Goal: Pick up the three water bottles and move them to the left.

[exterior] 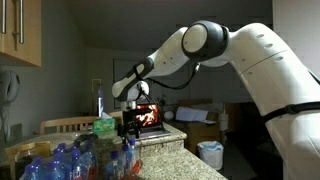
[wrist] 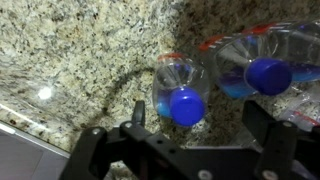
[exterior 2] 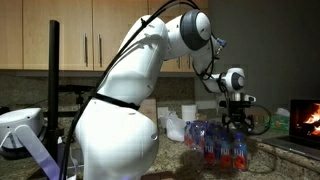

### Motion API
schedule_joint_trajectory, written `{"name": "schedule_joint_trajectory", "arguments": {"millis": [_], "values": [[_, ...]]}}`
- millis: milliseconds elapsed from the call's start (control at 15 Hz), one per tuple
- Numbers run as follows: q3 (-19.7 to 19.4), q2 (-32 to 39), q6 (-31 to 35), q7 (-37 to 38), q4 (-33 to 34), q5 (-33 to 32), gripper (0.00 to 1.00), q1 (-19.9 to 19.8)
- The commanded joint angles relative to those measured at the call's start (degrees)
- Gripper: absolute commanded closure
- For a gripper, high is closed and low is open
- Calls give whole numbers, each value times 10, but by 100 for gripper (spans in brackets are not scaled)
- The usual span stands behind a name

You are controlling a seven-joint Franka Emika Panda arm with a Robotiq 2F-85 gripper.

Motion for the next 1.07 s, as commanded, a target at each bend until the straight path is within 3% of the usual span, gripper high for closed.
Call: {"name": "schedule_joint_trajectory", "arguments": {"millis": [0, 267, 667, 1000], "values": [[1, -32, 4, -8, -28, -7, 0, -3], [-3, -107, 21, 8, -83, -8, 0, -1], [-26, -266, 54, 42, -236, 8, 0, -16], [-62, -367, 137, 42, -399, 104, 0, -41]]}}
